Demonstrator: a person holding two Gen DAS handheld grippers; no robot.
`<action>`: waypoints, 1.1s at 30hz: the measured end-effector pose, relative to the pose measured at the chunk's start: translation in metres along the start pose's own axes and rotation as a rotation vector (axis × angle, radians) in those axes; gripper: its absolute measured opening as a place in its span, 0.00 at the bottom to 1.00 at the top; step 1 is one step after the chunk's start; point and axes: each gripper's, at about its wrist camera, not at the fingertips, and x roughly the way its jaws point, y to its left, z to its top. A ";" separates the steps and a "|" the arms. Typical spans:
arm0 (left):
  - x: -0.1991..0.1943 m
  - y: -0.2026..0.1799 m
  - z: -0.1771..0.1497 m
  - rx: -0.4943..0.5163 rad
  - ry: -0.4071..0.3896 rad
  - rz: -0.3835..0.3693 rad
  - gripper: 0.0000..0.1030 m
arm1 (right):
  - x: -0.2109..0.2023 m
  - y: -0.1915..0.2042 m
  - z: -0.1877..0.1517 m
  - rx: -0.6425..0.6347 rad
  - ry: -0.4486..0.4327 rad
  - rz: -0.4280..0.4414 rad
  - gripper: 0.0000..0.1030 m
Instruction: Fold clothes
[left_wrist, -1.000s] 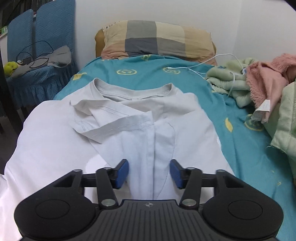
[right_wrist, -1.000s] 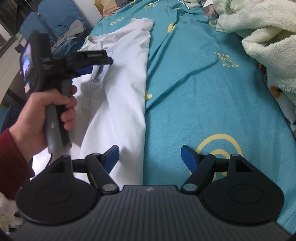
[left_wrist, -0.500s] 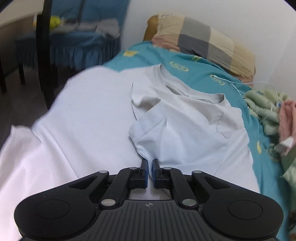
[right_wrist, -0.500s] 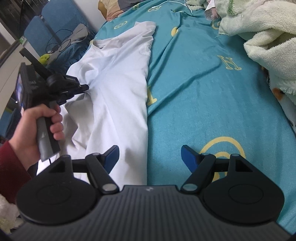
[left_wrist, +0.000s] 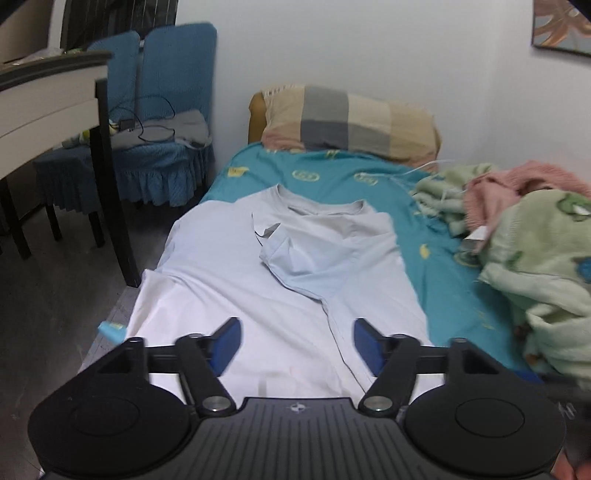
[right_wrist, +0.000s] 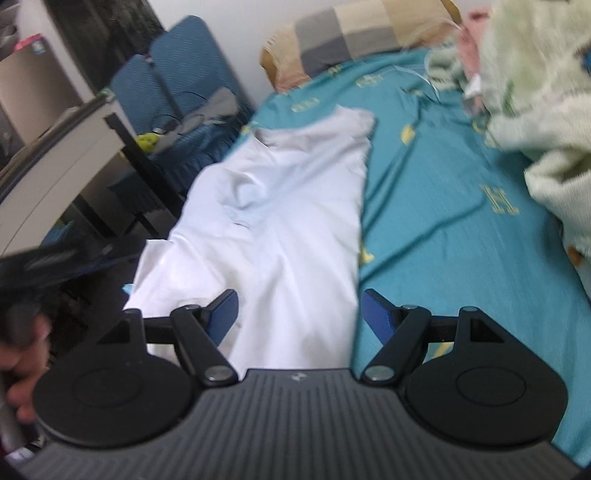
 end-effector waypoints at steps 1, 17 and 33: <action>-0.018 -0.001 -0.003 0.008 -0.011 -0.002 0.78 | -0.003 0.004 -0.001 -0.019 -0.013 0.005 0.73; -0.062 0.076 -0.011 -0.050 -0.062 -0.052 0.98 | 0.012 0.120 0.019 -0.304 -0.013 0.051 0.70; 0.001 0.209 -0.042 -0.374 0.015 -0.055 0.97 | 0.324 0.352 0.077 -0.868 0.405 0.222 0.62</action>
